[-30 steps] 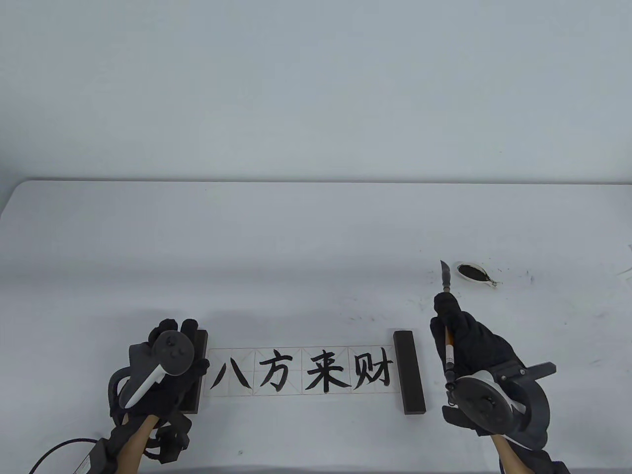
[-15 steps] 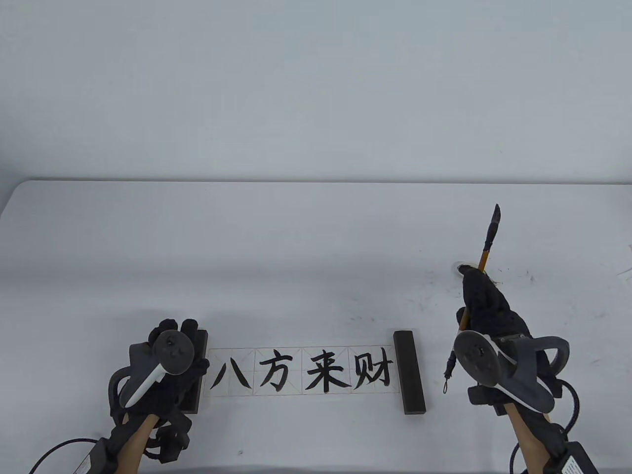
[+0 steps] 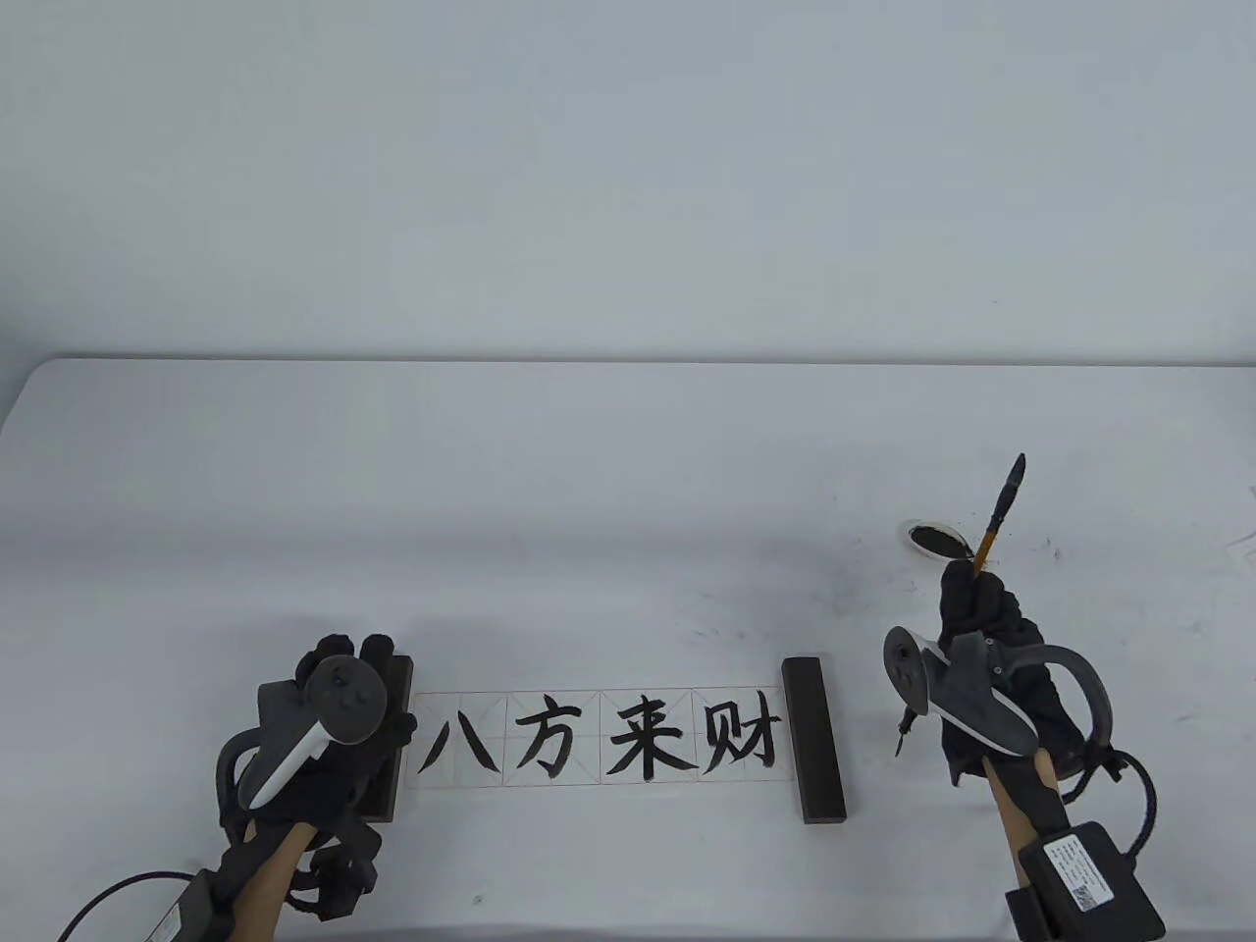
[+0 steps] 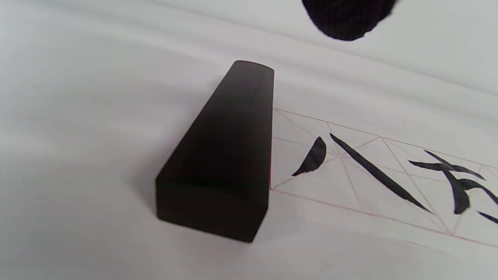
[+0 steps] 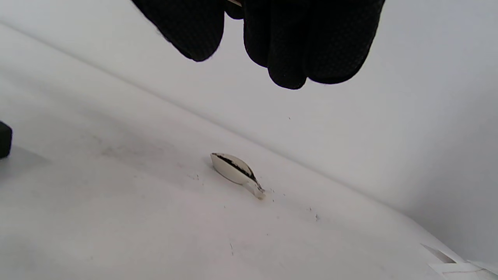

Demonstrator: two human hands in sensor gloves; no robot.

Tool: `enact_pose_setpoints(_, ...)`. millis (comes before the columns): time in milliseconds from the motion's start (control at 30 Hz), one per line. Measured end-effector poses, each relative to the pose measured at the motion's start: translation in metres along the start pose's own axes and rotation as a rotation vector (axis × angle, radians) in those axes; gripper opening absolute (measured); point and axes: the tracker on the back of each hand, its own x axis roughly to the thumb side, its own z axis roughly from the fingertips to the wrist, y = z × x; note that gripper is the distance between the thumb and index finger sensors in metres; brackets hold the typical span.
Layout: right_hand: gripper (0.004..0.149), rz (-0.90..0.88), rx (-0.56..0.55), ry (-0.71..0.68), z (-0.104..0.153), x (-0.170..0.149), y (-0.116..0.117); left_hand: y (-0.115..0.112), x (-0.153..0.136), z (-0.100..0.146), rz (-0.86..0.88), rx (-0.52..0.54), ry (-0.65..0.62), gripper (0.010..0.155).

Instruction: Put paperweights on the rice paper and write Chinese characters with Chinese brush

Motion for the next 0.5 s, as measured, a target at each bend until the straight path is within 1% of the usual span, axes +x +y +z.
enact_pose_setpoints(267,0.072,0.121,0.104,-0.012,-0.014,0.011,0.041,0.001,0.001,-0.001,0.001,0.000,0.001,0.083)
enact_pose_setpoints(500,0.071,0.145,0.162,-0.014,-0.023,0.017,0.066,0.001,0.000,-0.001,0.007,-0.006,0.008,0.083)
